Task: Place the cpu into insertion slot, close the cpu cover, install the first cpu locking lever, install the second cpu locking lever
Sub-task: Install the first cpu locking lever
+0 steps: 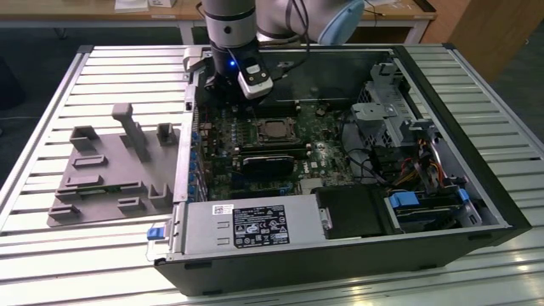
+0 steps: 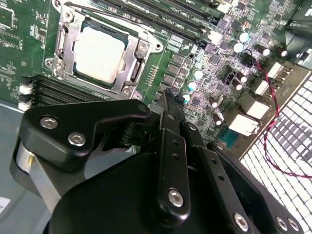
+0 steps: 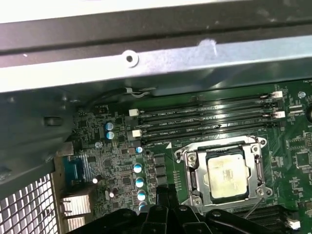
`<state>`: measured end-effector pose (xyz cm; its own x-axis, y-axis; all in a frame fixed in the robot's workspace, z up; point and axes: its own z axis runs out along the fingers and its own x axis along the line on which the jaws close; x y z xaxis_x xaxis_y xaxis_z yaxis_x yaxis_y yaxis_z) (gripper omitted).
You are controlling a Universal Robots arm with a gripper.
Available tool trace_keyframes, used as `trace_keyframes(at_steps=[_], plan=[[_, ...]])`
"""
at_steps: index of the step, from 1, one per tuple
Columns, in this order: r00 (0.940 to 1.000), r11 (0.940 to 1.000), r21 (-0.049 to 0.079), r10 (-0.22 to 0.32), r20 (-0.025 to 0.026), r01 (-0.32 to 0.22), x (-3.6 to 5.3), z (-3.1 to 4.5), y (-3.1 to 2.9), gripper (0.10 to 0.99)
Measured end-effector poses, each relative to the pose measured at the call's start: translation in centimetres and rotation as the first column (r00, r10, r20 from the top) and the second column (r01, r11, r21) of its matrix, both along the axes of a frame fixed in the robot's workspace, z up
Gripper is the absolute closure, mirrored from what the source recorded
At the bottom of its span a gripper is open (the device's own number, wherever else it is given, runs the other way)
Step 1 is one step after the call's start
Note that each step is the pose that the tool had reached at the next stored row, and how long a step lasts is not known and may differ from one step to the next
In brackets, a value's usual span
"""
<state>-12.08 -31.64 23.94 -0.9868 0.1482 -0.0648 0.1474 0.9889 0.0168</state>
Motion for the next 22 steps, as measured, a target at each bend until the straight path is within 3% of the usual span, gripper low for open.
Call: trace_keyframes(at_steps=[6, 9, 10, 12, 13, 15, 17, 18, 22], plan=[[1.0000, 1.0000, 0.005, 0.000, 0.0039, 0.000, 0.00, 0.70, 0.00, 0.984], [1.0000, 0.9997, 0.024, 0.000, 0.0056, 0.000, -0.01, 0.81, 0.00, 0.984], [1.0000, 0.9974, 0.072, 0.000, 0.0061, 0.000, -0.09, 0.83, 0.00, 0.984], [1.0000, 0.9935, 0.114, -0.001, 0.0064, 0.000, -0.31, 0.83, 0.00, 0.984], [1.0000, 0.9891, 0.147, -0.001, 0.0065, 0.000, -0.36, 0.82, 0.00, 0.984], [1.0000, 0.9860, 0.167, -0.001, 0.0065, 0.000, -0.38, 0.82, 0.00, 0.984], [1.0000, 0.9859, 0.167, -0.001, 0.0065, 0.000, -0.38, 0.82, 0.00, 0.984], [1.0000, 0.9848, 0.174, -0.001, 0.0064, 0.000, -0.38, 0.83, 0.00, 0.984], [1.0000, 0.9705, 0.241, -0.001, 0.0064, 0.000, -0.38, 0.82, 0.00, 0.984]])
